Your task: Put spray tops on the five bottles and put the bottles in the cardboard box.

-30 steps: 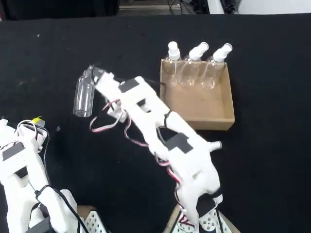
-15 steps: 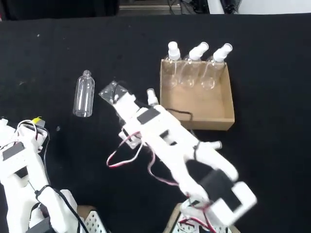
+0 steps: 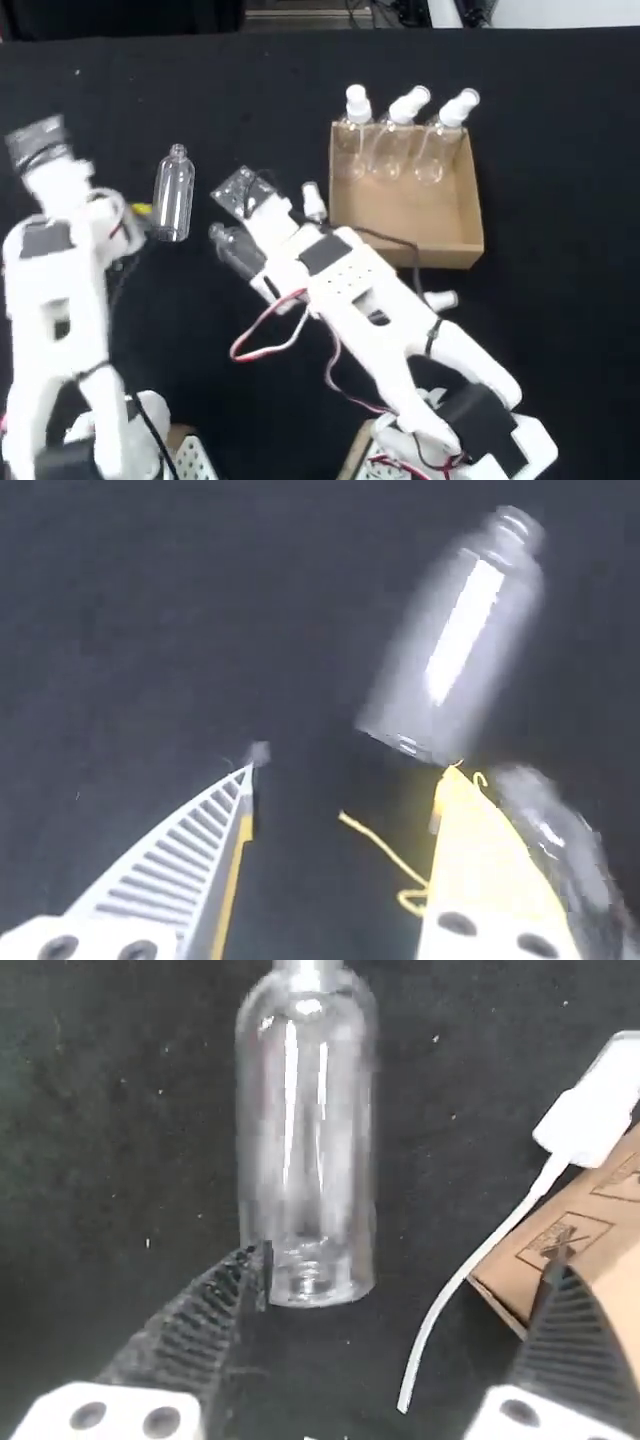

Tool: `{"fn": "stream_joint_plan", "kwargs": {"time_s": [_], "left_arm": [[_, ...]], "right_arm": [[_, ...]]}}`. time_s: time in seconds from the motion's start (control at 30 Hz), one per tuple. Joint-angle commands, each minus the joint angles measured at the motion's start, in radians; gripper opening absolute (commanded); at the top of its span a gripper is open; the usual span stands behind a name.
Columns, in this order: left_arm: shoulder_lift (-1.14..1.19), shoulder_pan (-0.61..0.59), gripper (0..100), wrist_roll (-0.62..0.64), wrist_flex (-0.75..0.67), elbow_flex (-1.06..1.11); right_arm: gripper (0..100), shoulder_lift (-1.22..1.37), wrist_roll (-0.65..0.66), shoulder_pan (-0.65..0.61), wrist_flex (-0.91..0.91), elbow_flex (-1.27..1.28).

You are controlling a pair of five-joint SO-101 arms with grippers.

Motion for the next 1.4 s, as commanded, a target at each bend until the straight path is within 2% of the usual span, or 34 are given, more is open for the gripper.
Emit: {"fn": "stream_joint_plan", "kwargs": {"time_s": [0.0, 0.27, 0.4, 0.73, 0.9, 1.07, 1.2, 1.37], "left_arm": [[0.215, 0.147, 28, -0.141, 0.141, -0.315], [0.709, 0.17, 28, -0.155, 0.321, -0.86], [0.911, 0.168, 28, -0.155, 0.376, -1.093], [1.275, 0.165, 28, -0.157, 0.476, -1.428], [1.336, 0.162, 27, -0.157, 0.545, -1.503], [1.341, 0.168, 13, -0.157, 0.657, -1.537], [1.336, 0.17, 14, -0.15, 0.727, -1.523], [1.257, 0.162, 14, -0.15, 0.721, -1.334]], "right_arm": [[36.8, -0.062, -0.006, -0.012, -0.066, 0.045], [36.8, -0.226, -0.006, -0.012, -0.21, 0.262], [36.8, -0.266, -0.006, -0.011, -0.216, 0.288], [36.8, -0.268, -0.006, -0.009, -0.221, 0.291], [36.8, -0.268, -0.003, -0.009, -0.221, 0.291], [36.8, -0.268, 0.003, -0.009, -0.222, 0.291], [36.8, -0.268, 0.003, -0.009, -0.222, 0.291], [36.8, -0.268, 0.003, -0.008, -0.222, 0.3]]}}
